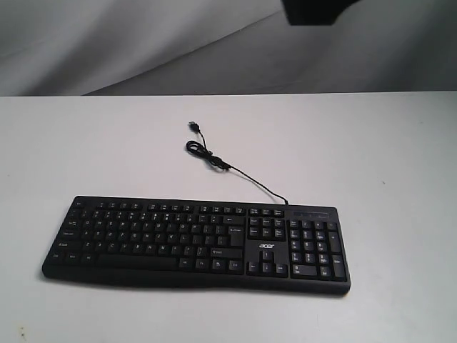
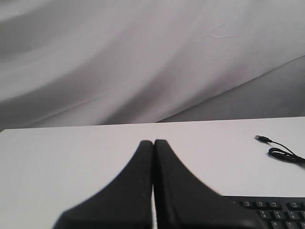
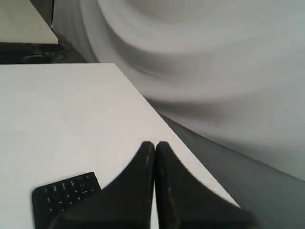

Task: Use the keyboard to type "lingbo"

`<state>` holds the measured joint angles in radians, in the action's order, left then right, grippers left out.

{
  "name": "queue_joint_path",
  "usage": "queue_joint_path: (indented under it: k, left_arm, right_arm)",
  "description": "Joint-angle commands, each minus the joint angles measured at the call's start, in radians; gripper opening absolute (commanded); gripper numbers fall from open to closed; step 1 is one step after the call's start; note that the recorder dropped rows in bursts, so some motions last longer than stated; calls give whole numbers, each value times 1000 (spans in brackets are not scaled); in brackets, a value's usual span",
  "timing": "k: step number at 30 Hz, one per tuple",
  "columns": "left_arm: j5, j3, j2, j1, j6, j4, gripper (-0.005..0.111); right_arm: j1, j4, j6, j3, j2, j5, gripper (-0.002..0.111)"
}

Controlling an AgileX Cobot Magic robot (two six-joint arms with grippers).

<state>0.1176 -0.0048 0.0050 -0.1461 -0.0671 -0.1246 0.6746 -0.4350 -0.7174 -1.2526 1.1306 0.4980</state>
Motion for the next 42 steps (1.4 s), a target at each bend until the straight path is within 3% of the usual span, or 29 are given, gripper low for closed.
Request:
queue_joint_path:
  k: [1, 5, 8, 13, 17, 27, 36, 42]
  left_arm:
    - [-9, 5, -5, 7, -2, 0, 1]
    - [-9, 5, -5, 7, -2, 0, 1]
    - [-9, 5, -5, 7, -2, 0, 1]
    - [-9, 5, -5, 7, -2, 0, 1]
    - [-9, 5, -5, 7, -2, 0, 1]
    - [-9, 5, -5, 7, -2, 0, 1]
    - [-9, 5, -5, 7, -2, 0, 1]
    - [-9, 5, -5, 7, -2, 0, 1]
  right_arm:
    - [-3, -20, 11, 11, -104, -28, 0]
    - [-3, 30, 20, 7, -212, -58, 0]
    - [-36, 158, 369, 10, -283, -133, 0]
    - [-131, 488, 827, 29, -288, -32, 0]
    - [-277, 494, 837, 165, -317, -42, 0]
    - [-543, 498, 767, 738, -635, -493, 0]
    - [-669, 489, 800, 1017, -889, -508, 0]
    - [-688, 480, 727, 1142, -1006, -451, 0]
